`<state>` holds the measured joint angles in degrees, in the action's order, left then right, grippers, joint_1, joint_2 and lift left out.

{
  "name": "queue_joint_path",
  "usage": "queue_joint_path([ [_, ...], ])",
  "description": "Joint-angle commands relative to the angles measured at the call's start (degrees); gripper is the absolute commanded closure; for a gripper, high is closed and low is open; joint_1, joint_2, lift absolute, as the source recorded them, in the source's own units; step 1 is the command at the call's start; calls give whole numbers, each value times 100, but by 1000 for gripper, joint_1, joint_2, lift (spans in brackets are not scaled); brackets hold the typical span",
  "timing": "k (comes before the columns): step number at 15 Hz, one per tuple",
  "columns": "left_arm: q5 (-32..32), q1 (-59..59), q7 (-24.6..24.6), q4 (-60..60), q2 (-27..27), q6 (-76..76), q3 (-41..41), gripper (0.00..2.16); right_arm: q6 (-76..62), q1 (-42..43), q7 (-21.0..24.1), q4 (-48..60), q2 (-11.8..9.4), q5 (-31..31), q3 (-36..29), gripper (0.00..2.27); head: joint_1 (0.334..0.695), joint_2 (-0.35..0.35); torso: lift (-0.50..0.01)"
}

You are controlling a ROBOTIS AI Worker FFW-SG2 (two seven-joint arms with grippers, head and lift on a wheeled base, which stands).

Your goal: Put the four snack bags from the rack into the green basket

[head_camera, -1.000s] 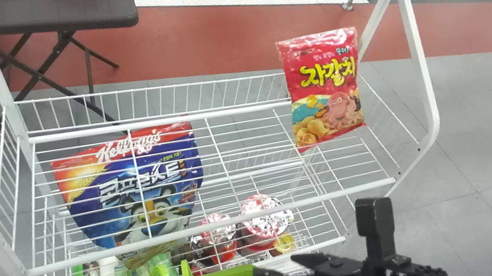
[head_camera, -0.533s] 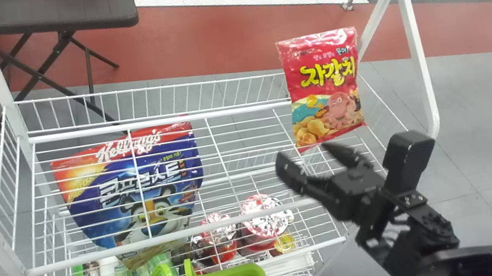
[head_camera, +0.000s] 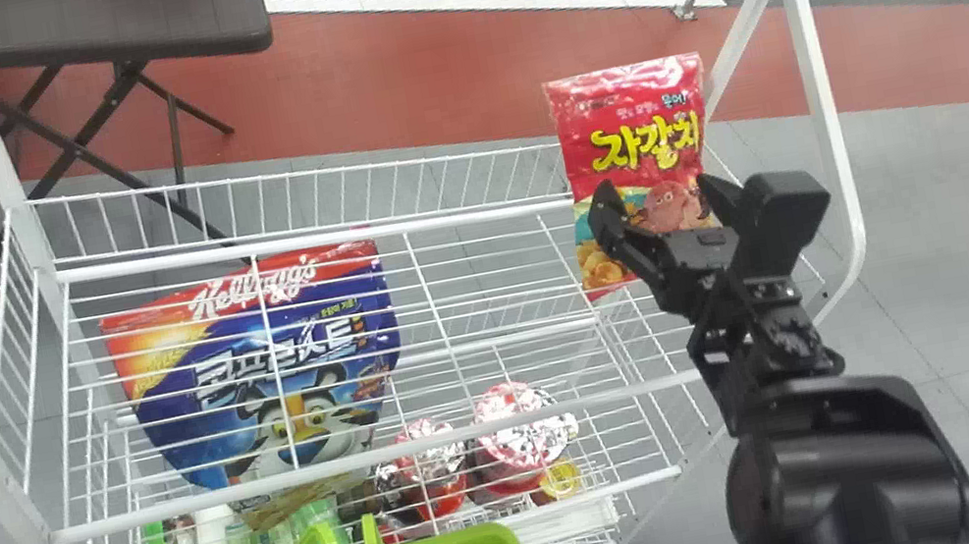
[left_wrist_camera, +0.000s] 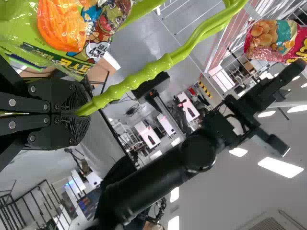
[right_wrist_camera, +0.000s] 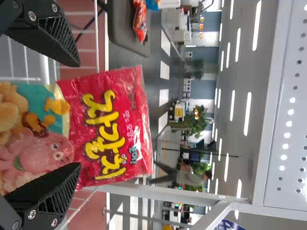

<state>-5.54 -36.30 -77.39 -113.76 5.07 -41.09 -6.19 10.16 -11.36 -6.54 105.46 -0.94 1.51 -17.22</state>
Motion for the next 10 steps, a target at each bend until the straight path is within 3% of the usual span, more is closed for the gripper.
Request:
queue_joint_path([
  [1,0,9,-4,-6,12,17,-5,2027,422,521,-5,-325,-64,350,-71,76,695,-350,-7],
  [4,0,27,-22,-6,29,0,-5,2027,1213,907,-14,-457,-64,658,-71,97,695,-350,-7],
  [5,-9,27,-31,3,47,17,12,2027,1441,1022,-49,-545,-82,807,-71,414,695,-350,-7],
  [7,-18,35,-22,20,47,17,30,2027,1793,1039,-119,-597,-73,807,-71,1828,695,-350,-7],
  [8,-18,53,-13,38,38,0,12,2027,1863,1030,-260,-588,-82,754,-71,2017,695,-350,-7],
  [10,0,88,13,47,38,0,-23,2027,1793,960,-418,-536,-82,719,-115,2135,695,-350,-7],
])
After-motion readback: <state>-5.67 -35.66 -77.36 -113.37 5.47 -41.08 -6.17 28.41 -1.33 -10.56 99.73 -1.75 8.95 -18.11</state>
